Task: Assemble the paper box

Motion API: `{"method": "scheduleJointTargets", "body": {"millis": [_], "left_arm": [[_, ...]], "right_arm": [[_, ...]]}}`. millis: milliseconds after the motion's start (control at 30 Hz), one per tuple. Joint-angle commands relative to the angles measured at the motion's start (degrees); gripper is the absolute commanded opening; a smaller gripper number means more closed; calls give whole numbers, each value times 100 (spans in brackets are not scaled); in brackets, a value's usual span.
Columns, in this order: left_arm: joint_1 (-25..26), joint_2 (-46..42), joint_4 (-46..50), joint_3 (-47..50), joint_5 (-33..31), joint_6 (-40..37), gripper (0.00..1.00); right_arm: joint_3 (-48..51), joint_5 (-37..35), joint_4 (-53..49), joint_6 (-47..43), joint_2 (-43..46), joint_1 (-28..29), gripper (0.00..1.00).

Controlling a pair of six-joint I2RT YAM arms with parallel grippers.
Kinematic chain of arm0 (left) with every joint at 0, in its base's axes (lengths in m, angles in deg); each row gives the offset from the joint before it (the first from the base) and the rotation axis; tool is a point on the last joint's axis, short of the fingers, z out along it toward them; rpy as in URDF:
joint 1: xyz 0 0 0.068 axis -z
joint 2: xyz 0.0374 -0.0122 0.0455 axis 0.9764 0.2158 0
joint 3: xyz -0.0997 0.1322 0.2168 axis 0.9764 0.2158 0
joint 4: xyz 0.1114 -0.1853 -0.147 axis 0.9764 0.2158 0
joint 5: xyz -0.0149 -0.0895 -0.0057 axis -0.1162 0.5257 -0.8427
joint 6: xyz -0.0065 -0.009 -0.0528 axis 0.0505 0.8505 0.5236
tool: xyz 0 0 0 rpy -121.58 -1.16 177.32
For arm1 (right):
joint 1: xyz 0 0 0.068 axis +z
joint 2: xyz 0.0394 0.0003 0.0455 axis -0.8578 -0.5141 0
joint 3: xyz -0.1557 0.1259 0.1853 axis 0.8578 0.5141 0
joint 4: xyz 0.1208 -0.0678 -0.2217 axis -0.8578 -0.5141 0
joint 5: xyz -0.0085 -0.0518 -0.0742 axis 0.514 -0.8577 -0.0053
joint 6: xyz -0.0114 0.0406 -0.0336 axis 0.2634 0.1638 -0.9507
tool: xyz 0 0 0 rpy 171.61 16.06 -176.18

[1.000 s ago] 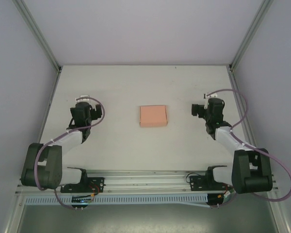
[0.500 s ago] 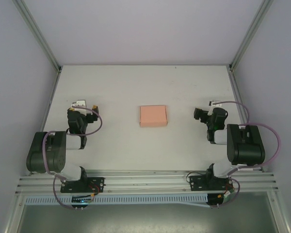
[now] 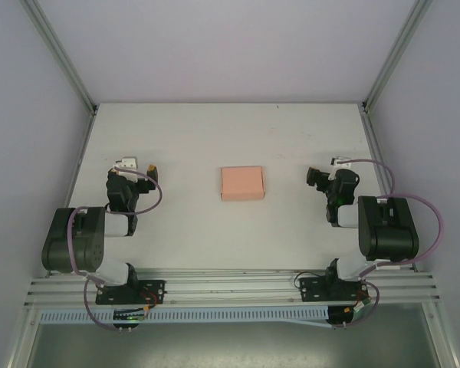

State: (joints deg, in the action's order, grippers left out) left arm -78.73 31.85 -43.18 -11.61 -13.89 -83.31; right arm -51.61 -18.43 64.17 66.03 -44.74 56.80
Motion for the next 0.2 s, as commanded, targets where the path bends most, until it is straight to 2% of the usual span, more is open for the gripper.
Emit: {"method": "scheduleJointTargets", "body": {"millis": [0,167], "left_arm": [[-30,-14,-224,30,84,39,99],[-30,-14,-222,35,79,40,99]], "right_arm": [[-100,-138,242,46,21,25,99],[-104,-135,234,46,25,25,99]]}}
